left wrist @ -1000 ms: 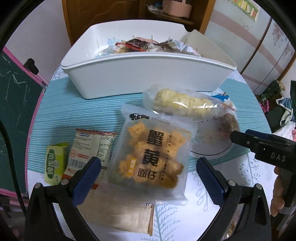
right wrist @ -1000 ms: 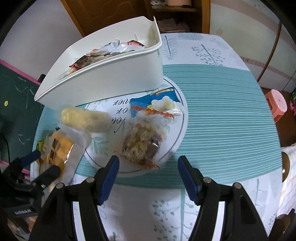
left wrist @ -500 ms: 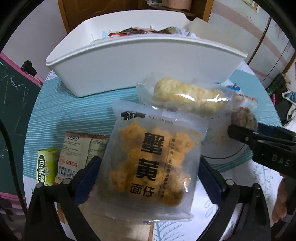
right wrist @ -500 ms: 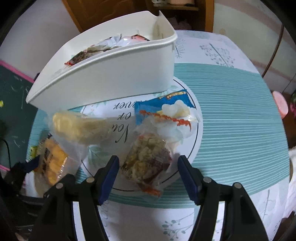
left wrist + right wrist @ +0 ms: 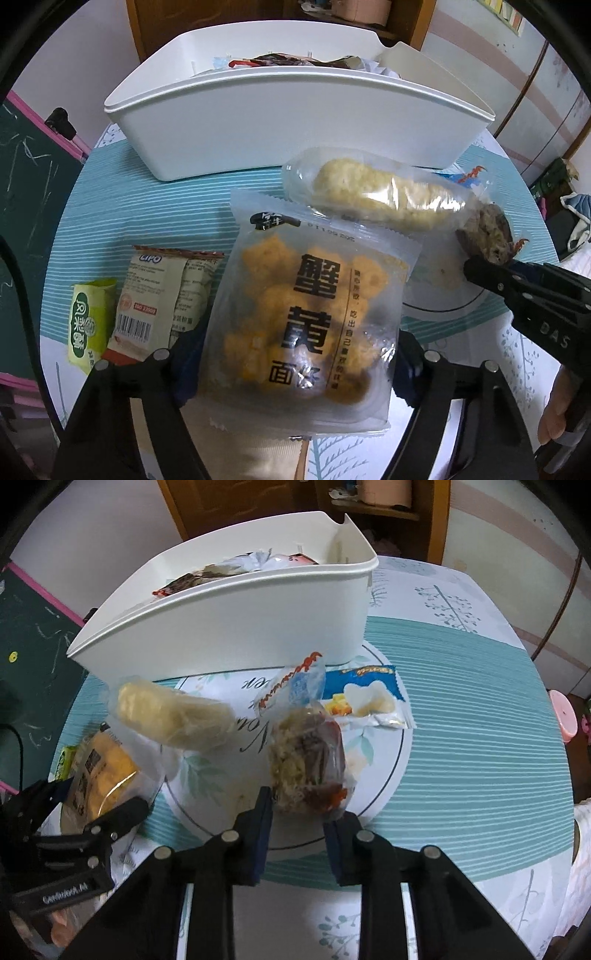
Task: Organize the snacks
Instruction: 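Grasp the yellow cracker pack with the left tool while the right tool grasps the nut bag, then carry both packs over the white tray and open both tools to drop them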
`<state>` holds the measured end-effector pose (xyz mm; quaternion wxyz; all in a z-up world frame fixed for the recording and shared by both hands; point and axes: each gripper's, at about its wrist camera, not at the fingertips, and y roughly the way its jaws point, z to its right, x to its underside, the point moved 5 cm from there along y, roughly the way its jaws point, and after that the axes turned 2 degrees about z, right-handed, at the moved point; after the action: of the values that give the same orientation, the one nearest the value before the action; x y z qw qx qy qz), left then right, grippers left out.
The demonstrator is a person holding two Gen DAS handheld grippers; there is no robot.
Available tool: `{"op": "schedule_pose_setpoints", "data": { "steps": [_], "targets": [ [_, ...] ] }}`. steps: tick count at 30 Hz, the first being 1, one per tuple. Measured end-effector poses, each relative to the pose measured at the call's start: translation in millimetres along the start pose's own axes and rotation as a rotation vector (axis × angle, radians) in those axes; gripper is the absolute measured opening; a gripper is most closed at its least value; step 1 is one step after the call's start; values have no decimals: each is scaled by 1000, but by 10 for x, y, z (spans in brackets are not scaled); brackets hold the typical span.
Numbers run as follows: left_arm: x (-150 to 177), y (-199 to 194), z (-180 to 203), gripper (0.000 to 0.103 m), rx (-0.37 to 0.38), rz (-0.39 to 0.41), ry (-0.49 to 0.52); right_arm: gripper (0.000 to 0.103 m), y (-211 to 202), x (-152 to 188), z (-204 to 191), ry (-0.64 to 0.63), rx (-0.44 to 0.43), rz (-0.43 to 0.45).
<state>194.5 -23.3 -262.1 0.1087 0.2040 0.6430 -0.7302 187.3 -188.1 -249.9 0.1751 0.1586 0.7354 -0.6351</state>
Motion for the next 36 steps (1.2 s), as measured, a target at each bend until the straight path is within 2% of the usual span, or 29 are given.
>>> {"op": "schedule_pose_setpoints", "data": {
  "steps": [5, 11, 21, 27, 36],
  "targets": [
    [113, -137, -18, 78, 16, 2, -18, 25, -144, 76, -48, -2, -60, 38],
    [166, -404, 24, 78, 48, 37, -32, 24, -301, 189, -54, -3, -82, 49],
    [-8, -920, 75, 78, 87, 131, -21, 24, -575, 245, -111, -5, -129, 106],
    [-243, -1132, 158, 78, 99, 168, 2, 24, -815, 121, -176, -21, -153, 158],
    [-927, -1677, 71, 78, 48, 278, 31, 24, -1528, -474, -388, -95, -168, 335]
  ]
}}
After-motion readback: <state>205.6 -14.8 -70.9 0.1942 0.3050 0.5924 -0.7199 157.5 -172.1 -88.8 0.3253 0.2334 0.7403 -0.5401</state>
